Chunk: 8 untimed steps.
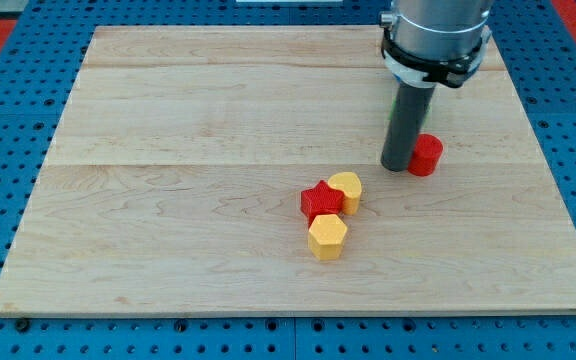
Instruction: Slide yellow heart along with red star and yellow hexagon a bit down
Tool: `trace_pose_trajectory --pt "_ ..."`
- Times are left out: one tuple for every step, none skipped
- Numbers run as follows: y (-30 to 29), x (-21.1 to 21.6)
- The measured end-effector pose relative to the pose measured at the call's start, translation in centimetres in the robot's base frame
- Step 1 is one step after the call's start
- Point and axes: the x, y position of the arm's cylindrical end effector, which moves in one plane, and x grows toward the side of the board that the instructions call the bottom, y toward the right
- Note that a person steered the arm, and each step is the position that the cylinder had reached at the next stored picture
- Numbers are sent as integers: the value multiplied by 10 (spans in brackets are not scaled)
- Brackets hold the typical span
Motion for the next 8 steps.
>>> trace_pose_trajectory --pt "-63 -10" --pt "-96 6" --pt "-96 9" --pt "-81 10" --pt "-36 13" --pt "-22 13" --pt "-22 13" --pt "-46 7"
